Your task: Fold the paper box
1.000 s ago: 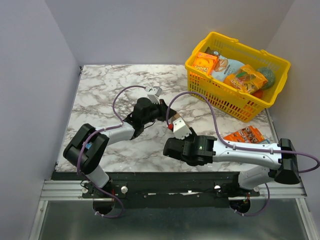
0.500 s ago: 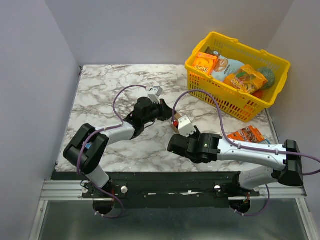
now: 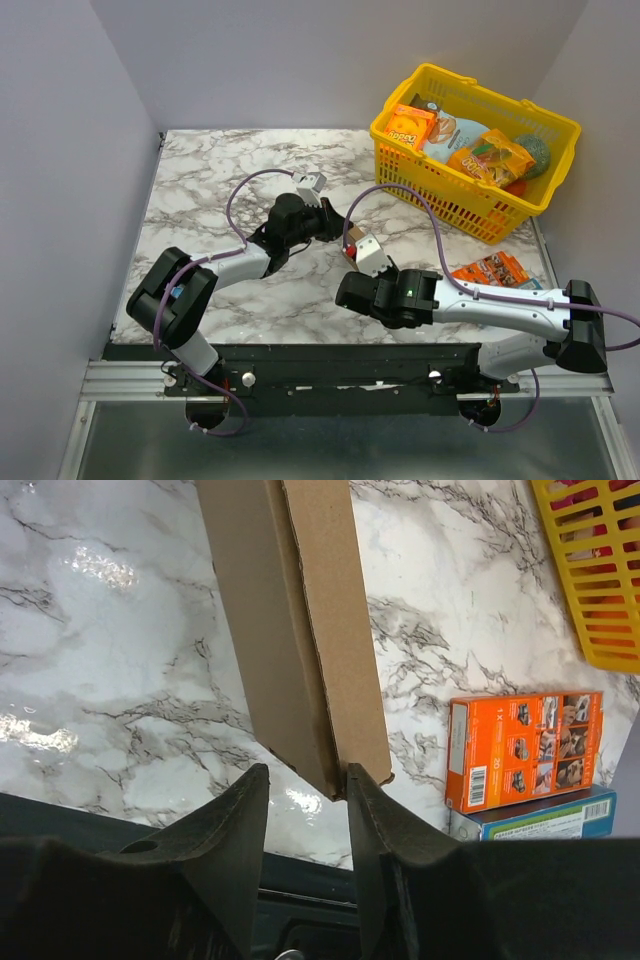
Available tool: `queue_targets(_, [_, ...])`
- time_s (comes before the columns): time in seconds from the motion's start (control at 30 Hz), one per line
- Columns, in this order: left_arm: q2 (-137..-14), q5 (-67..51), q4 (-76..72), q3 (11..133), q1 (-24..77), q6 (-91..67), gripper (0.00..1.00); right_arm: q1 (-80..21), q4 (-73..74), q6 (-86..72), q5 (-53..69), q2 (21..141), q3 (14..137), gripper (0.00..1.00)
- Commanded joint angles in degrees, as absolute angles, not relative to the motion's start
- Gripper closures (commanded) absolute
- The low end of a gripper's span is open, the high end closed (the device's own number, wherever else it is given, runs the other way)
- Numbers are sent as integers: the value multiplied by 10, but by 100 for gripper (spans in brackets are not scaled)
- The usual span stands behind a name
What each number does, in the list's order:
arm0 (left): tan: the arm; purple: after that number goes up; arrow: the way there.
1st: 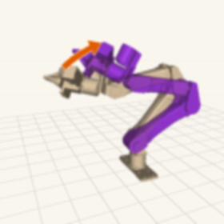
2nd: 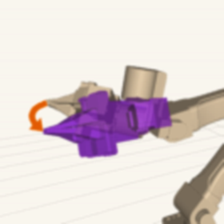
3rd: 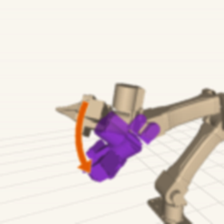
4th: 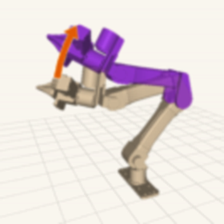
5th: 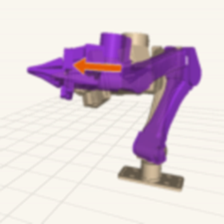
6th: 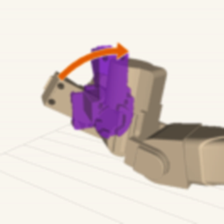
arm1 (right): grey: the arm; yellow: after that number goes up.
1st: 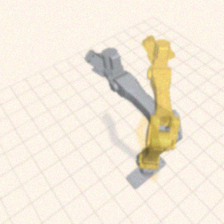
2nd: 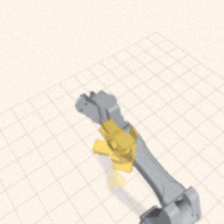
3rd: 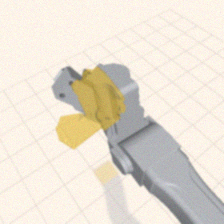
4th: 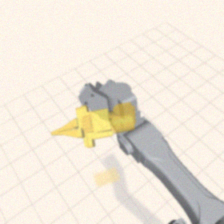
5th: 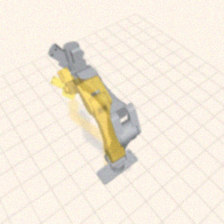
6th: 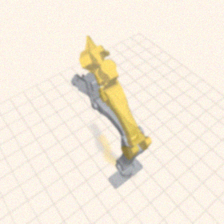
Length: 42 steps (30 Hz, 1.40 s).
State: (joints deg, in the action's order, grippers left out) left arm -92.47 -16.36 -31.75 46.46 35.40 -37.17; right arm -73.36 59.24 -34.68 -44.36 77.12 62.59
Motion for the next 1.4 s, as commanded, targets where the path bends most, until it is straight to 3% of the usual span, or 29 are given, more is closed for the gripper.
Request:
queue_targets(0.0, [-941,-148,-206,450,358,-338,94,-728,590,-375,-386,774,604,58])
queue_targets(0.53, [-939,-143,-209,441,358,-332,97,-728,585,-418,-290,792,578,60])
queue_targets(0.97, [-876,-96,-289,324,358,-309,91,-755,515,-367,-260,829,653,60])
queue_targets(1.03, [-870,-84,-281,316,358,-316,87,-758,498,-362,-258,833,662,56])
queue_targets(1.1, [-862,-61,-264,308,357,-319,75,-758,477,-359,-258,832,671,51])
queue_targets(1.13, [-858,-54,-260,303,357,-323,68,-758,469,-358,-254,829,672,48])
queue_targets(1.17, [-852,-41,-256,296,357,-323,50,-758,460,-356,-253,820,673,45])
queue_targets(1.27, [-821,-19,-241,289,354,-321,26,-753,416,-339,-251,803,672,29])
queue_targets(1.37, [-797,-6,-221,297,348,-312,14,-710,372,-319,-221,786,653,15])
